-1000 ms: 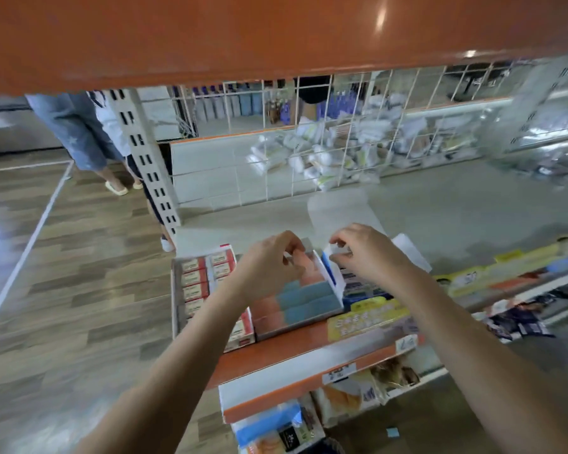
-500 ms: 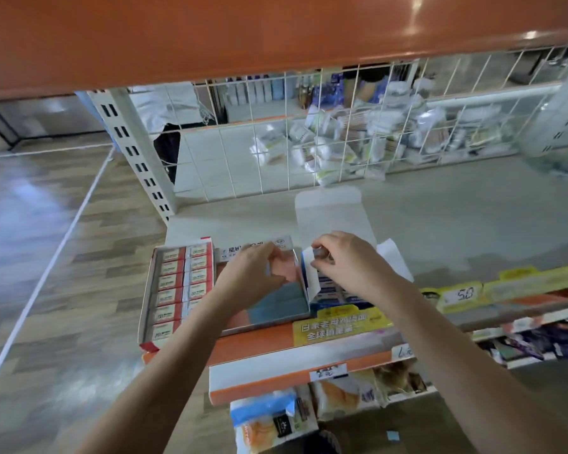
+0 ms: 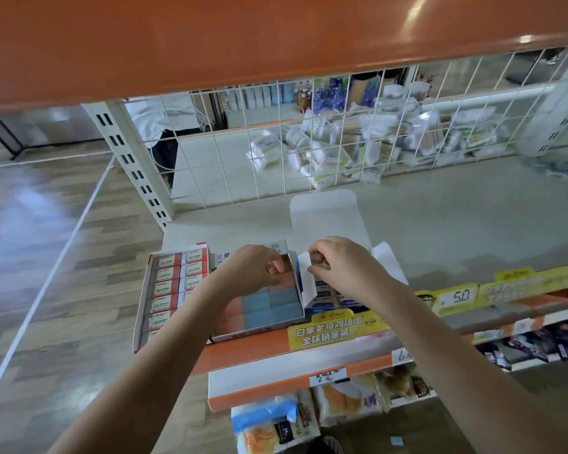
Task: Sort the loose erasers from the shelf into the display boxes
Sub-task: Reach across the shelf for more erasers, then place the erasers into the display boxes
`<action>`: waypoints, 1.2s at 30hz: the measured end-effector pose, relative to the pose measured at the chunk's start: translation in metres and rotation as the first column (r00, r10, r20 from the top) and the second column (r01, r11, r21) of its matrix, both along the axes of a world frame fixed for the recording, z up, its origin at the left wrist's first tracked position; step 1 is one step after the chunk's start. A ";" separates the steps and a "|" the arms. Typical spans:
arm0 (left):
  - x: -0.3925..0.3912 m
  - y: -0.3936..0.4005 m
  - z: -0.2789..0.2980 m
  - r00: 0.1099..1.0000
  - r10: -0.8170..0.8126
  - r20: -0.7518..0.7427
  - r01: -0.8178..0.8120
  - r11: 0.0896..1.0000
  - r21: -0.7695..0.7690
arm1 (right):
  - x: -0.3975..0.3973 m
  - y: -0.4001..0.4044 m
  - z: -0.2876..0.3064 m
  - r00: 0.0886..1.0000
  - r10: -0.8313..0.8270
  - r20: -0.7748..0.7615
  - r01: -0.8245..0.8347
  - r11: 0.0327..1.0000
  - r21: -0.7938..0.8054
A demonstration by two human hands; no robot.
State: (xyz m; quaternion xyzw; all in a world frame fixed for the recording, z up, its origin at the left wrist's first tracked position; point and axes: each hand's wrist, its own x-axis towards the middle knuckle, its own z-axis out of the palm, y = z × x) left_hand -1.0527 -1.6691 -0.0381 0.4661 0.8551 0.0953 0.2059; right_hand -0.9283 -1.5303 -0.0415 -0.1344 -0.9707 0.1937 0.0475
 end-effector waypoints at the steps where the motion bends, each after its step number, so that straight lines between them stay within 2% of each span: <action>1: 0.000 0.000 0.000 1.000 -0.006 -0.009 0.006 1.000 -0.007 | 0.000 0.000 -0.001 1.000 0.001 0.001 -0.001 1.000 0.006; 5: 0.001 0.004 0.001 0.995 -0.012 -0.095 0.012 1.000 -0.003 | 0.001 0.002 0.006 1.000 0.025 -0.014 -0.025 1.000 -0.005; 9: -0.001 0.027 0.009 0.977 0.069 -0.204 -0.022 0.974 0.223 | 0.007 0.019 0.017 0.997 -0.013 -0.081 0.016 0.999 0.037; 11: 0.004 0.049 0.016 0.952 0.024 -0.306 0.058 0.965 0.255 | 0.013 0.032 0.021 0.996 -0.047 -0.071 0.054 0.993 0.106; 15: 0.042 0.114 0.029 0.883 -0.221 -0.415 0.308 0.938 0.157 | 0.048 0.077 0.024 0.969 -0.245 -0.004 0.239 0.941 0.240; 19: 0.107 0.193 0.028 0.822 -0.395 -0.410 0.462 0.884 0.073 | 0.115 0.139 0.020 0.887 -0.460 0.035 0.441 0.869 0.226; 24: 0.208 0.304 0.023 0.759 -0.504 -0.412 0.582 0.809 0.082 | 0.219 0.230 0.018 0.788 -0.606 0.107 0.568 0.783 0.255; 30: 0.290 0.437 0.004 0.779 -0.508 -0.367 0.559 0.828 0.040 | 0.304 0.347 0.004 0.750 -0.637 0.177 0.600 0.769 0.220; 36: 0.284 0.535 -0.015 0.840 -0.411 -0.354 0.444 0.896 0.012 | 0.308 0.452 -0.017 0.773 -0.599 0.211 0.566 0.800 0.199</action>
